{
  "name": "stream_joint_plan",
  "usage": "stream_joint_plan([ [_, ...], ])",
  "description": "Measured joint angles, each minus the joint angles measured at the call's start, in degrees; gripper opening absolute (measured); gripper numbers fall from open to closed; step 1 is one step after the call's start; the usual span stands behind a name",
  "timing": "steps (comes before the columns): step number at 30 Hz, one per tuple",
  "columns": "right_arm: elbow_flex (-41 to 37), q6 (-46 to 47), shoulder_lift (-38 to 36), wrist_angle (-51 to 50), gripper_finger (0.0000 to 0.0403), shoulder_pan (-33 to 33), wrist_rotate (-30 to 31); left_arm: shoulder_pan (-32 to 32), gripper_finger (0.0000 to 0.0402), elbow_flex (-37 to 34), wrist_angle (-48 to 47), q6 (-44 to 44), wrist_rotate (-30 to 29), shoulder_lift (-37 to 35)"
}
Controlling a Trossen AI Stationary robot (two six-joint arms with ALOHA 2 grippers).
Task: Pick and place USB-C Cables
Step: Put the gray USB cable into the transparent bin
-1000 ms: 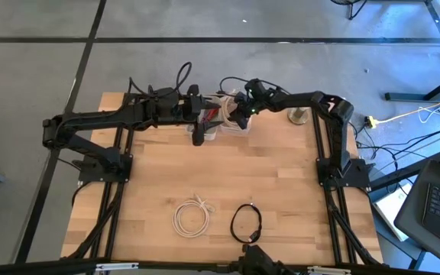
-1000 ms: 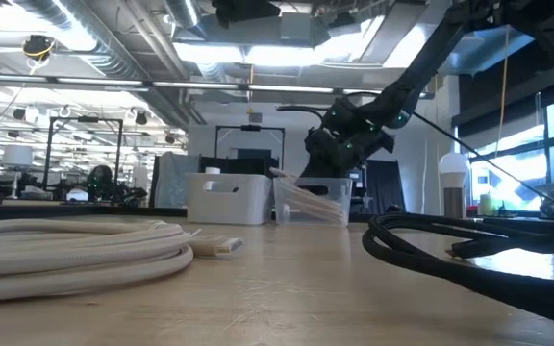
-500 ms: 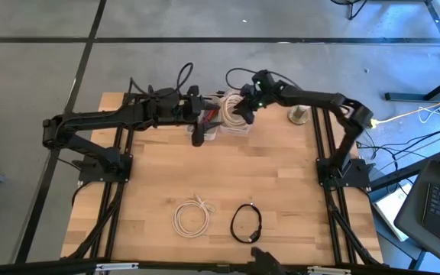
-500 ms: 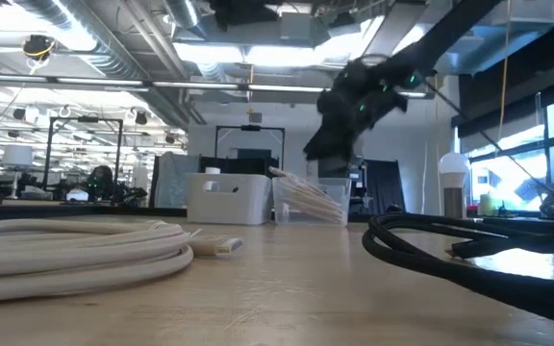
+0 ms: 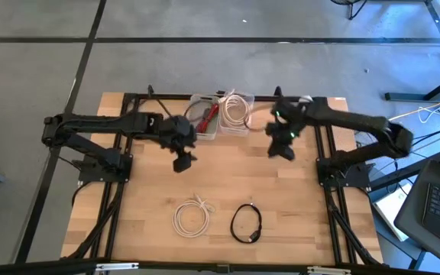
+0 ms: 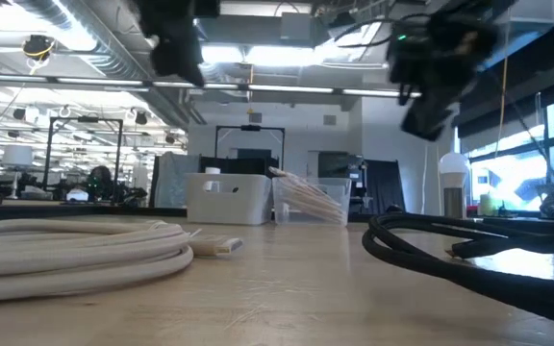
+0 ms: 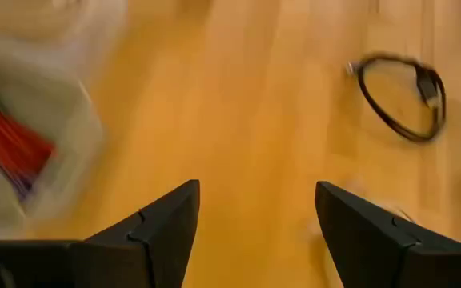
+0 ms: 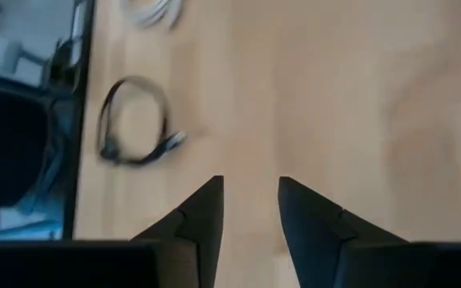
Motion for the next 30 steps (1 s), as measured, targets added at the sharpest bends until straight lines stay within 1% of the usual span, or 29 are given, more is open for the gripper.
stream_joint_plan([
  [4,-7.2,5.0,-7.4,2.0,0.0123,4.7,0.0,-5.6,0.0242,-2.4,-0.7,-7.1,0.0,0.2],
  [8,-12.0,10.0,-13.3,6.2,0.0123,8.4,0.0,-11.1,0.0242,-6.9,3.9,-13.2,-1.2,1.2],
  [11,-12.4,12.4,-16.3,9.8,0.0123,11.0,0.0,-14.3,0.0242,-10.0,8.7,-18.1,-2.6,3.0],
  [15,-12.2,12.9,-19.5,16.2,0.0123,14.5,-0.5,-17.0,0.0242,-12.7,11.5,-22.7,-3.2,6.6],
  [21,-12.1,14.0,-23.6,30.1,0.0123,20.7,-1.1,-19.2,0.0242,-13.6,12.7,-25.1,-4.0,12.5],
  [24,-12.1,14.0,-25.0,36.0,0.0123,24.1,-1.6,-19.6,0.0242,-13.5,13.0,-26.5,-2.1,15.1],
  [26,-12.1,14.0,-25.7,38.0,0.0123,26.1,-1.6,-20.1,0.0242,-13.5,13.2,-27.8,0.1,16.5],
  [30,-12.1,14.1,-26.4,38.6,0.0123,29.0,-0.1,-22.0,0.0242,-13.5,13.1,-30.5,2.3,18.9],
])
